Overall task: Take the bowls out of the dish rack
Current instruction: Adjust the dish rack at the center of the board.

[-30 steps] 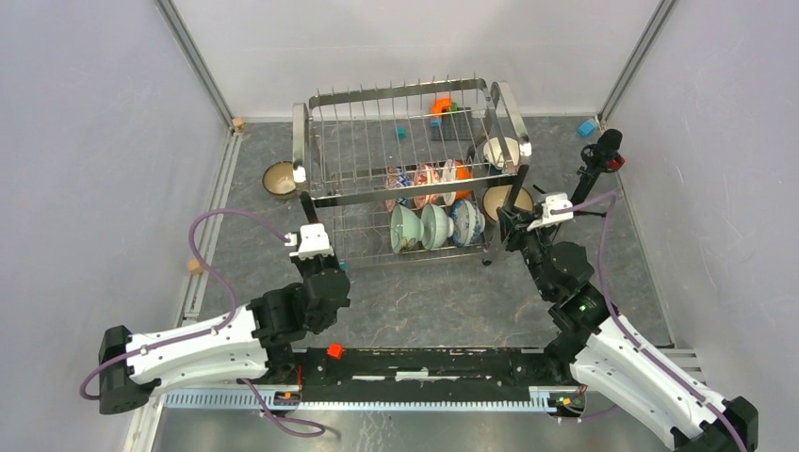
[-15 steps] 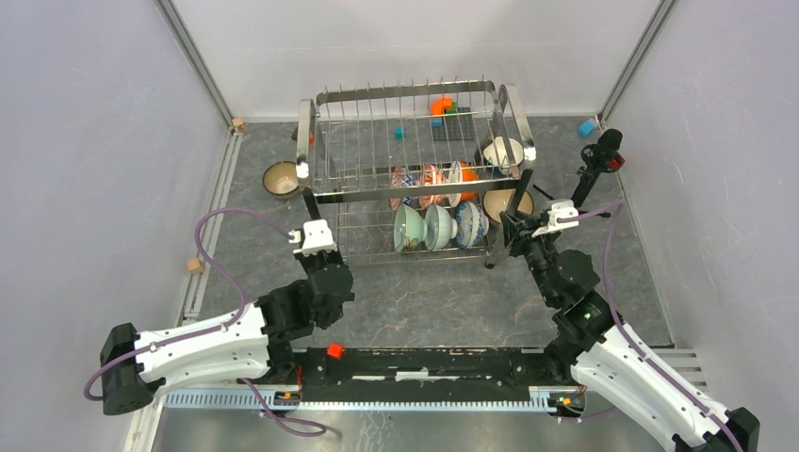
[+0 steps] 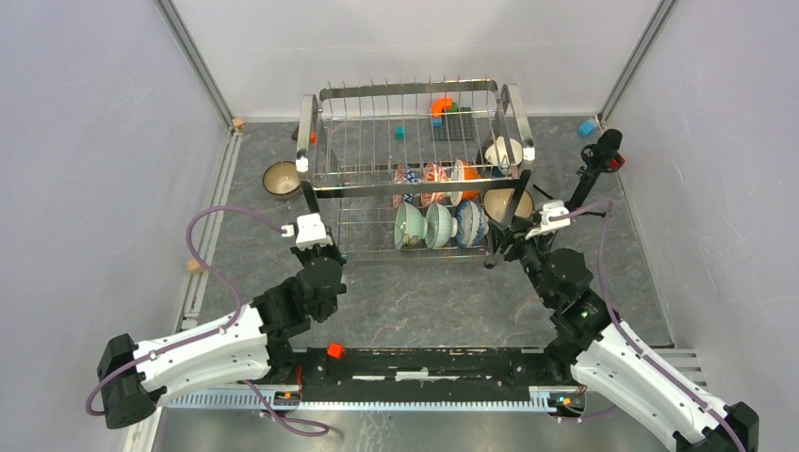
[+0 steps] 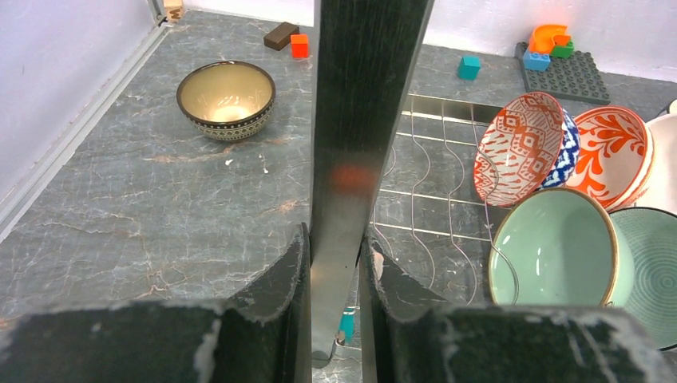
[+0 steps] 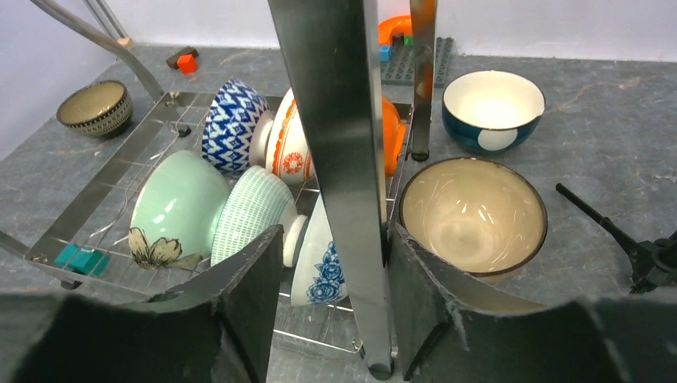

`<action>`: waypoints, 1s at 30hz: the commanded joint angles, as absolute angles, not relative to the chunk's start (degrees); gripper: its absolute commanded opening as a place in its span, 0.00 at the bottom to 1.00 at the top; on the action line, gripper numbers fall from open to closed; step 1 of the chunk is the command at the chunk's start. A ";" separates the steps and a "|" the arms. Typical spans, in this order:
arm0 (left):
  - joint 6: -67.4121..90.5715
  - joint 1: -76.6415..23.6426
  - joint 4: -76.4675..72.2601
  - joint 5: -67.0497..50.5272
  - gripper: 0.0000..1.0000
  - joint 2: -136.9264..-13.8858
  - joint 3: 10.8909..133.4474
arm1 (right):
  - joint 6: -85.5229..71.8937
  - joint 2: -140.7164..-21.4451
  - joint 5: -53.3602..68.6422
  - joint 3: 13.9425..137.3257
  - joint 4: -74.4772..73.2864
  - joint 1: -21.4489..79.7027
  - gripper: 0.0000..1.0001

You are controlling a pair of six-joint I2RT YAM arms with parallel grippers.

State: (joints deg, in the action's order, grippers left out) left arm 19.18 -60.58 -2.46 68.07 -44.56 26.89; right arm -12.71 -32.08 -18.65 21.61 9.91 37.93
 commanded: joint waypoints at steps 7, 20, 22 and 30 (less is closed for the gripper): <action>28.84 -61.12 2.39 48.37 0.11 -43.34 23.55 | -18.87 -31.82 -0.85 21.12 -6.21 42.26 0.81; 34.44 -61.12 19.24 46.02 0.93 -34.17 27.94 | -17.09 -23.53 -5.12 25.85 -17.40 42.22 0.98; 35.44 -61.15 22.08 45.27 1.00 -32.70 28.62 | -16.81 -22.28 -5.55 25.65 -18.10 42.24 0.98; 48.54 -61.12 35.93 45.02 1.00 -25.61 31.28 | -14.37 -14.44 -3.69 21.18 -16.00 42.25 0.98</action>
State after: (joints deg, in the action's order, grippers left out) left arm 37.23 -60.88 27.11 44.86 -28.58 27.79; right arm -16.25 -18.35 -5.74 22.55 -18.15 42.13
